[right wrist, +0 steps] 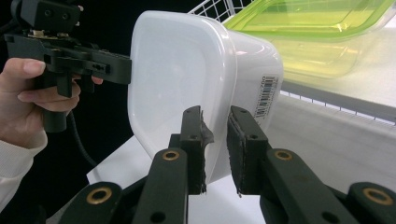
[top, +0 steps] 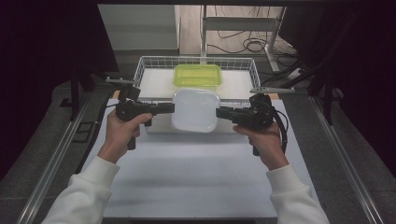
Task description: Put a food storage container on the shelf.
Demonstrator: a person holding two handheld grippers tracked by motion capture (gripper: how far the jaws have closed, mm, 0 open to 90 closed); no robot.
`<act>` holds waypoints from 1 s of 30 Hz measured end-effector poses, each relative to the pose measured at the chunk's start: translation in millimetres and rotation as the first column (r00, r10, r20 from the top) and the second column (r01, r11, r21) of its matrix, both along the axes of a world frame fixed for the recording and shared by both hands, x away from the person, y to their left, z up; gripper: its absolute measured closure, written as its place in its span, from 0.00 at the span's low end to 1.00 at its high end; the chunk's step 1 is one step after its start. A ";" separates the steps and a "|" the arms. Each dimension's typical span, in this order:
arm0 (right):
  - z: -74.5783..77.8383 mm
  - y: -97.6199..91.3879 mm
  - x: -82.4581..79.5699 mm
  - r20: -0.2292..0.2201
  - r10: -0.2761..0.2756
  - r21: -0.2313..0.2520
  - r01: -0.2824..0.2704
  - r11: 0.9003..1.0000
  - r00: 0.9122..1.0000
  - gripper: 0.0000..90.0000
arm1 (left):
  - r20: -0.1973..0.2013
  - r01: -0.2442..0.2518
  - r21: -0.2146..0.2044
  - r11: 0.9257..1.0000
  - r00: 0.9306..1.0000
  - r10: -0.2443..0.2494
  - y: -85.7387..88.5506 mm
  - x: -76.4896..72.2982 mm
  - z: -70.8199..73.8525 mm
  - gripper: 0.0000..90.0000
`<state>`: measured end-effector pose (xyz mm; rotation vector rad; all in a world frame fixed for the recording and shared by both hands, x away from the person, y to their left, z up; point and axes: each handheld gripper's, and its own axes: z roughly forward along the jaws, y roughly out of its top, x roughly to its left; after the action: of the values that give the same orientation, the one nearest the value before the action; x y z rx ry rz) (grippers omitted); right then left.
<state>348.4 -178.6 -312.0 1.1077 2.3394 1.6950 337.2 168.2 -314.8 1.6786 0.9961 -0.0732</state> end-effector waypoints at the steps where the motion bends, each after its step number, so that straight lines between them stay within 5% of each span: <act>1: 0.2 -0.1 1.1 0.001 -0.001 0.001 0.001 1.000 1.000 0.84 | 0.003 0.000 0.001 1.000 1.000 0.000 0.2 1.1 1.4 0.88; 30: 51.2 10.9 35.2 0.051 0.005 0.000 -0.005 1.000 0.999 0.85 | 0.072 -0.035 -0.018 0.999 0.997 0.036 10.5 33.8 48.1 0.88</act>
<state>383.7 -167.8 -260.8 1.0464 2.3143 1.7039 371.0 178.7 -266.7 1.6363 0.9685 0.0027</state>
